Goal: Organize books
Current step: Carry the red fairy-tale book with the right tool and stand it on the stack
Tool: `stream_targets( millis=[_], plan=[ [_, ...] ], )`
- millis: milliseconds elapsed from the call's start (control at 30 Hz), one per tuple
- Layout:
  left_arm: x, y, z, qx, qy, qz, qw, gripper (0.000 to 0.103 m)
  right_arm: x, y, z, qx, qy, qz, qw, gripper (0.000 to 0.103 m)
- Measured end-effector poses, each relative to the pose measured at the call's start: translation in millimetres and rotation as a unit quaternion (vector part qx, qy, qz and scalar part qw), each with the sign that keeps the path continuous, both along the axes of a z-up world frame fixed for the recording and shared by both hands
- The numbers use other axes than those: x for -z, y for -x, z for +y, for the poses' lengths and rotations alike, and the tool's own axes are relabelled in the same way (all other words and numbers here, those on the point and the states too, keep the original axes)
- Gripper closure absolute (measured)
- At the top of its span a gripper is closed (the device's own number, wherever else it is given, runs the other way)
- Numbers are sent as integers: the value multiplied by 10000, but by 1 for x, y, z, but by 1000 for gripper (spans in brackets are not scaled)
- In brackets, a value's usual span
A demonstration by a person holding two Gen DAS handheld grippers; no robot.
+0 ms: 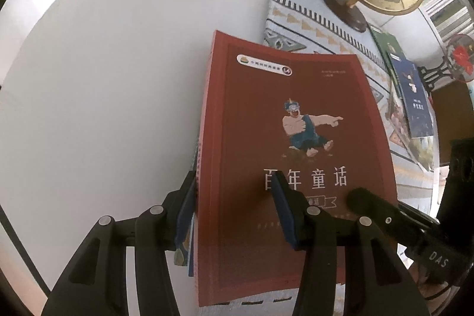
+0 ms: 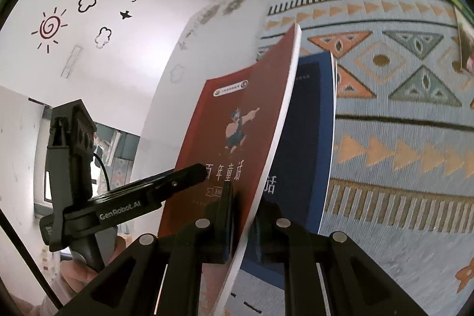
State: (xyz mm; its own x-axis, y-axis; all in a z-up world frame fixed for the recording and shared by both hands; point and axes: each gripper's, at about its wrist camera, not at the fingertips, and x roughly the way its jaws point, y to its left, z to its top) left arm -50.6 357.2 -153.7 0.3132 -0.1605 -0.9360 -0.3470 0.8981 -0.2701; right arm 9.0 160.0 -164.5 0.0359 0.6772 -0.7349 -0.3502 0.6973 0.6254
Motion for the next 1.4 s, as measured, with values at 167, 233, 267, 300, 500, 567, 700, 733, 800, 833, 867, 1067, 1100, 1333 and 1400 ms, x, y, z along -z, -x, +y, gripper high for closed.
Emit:
stream_targets(
  millis=[167, 233, 267, 300, 500, 567, 700, 733, 800, 833, 867, 1067, 1100, 1333, 1400],
  plan=[
    [2, -1, -1, -32, -34, 36, 10000, 57, 4, 3, 2, 61, 86, 42, 9999, 91],
    [1, -3, -2, -24, -80, 30, 10000, 57, 9, 4, 2, 164, 121, 138, 9997, 91],
    [1, -4, -2, -17, -95, 26, 10000, 57, 12, 4, 2, 196, 132, 208, 9995, 91],
    [1, -5, -3, -1, -99, 30, 9999, 57, 13, 5, 2, 219, 145, 248, 9993, 91],
    [4, -5, -4, 18, -99, 63, 9999, 55, 18, 9, 4, 263, 293, 323, 9987, 89],
    [4, -5, -5, 23, -113, 76, 9999, 55, 19, 8, 3, 285, 292, 340, 9986, 89],
    [4, -4, -3, -48, -111, 81, 9999, 55, 20, 7, 0, 356, 344, 365, 9981, 88],
    [4, -4, -2, -103, -87, 74, 9999, 55, 20, 7, 1, 368, 350, 375, 9980, 87],
    [5, -3, 1, -178, -66, 76, 9998, 55, 19, 8, -1, 383, 356, 363, 9980, 87],
    [4, -3, 1, -196, -78, 71, 9998, 54, 18, 8, -1, 382, 351, 355, 9980, 87],
    [3, -2, 1, -220, -134, 68, 9996, 53, 17, 8, -1, 374, 348, 349, 9981, 87],
    [-2, -3, -2, -221, -363, 64, 9991, 53, 9, 10, -9, 404, 447, 214, 9980, 87],
    [-3, -3, -3, -226, -383, 69, 9990, 53, 8, 10, -12, 440, 487, 197, 9976, 87],
    [-4, -3, -14, -188, -654, 168, 9975, 53, 6, 6, -45, 715, 425, 343, 9959, 87],
    [-8, -3, -16, -208, -712, 150, 9971, 53, 2, 9, -49, 653, 467, 210, 9966, 87]
  ],
)
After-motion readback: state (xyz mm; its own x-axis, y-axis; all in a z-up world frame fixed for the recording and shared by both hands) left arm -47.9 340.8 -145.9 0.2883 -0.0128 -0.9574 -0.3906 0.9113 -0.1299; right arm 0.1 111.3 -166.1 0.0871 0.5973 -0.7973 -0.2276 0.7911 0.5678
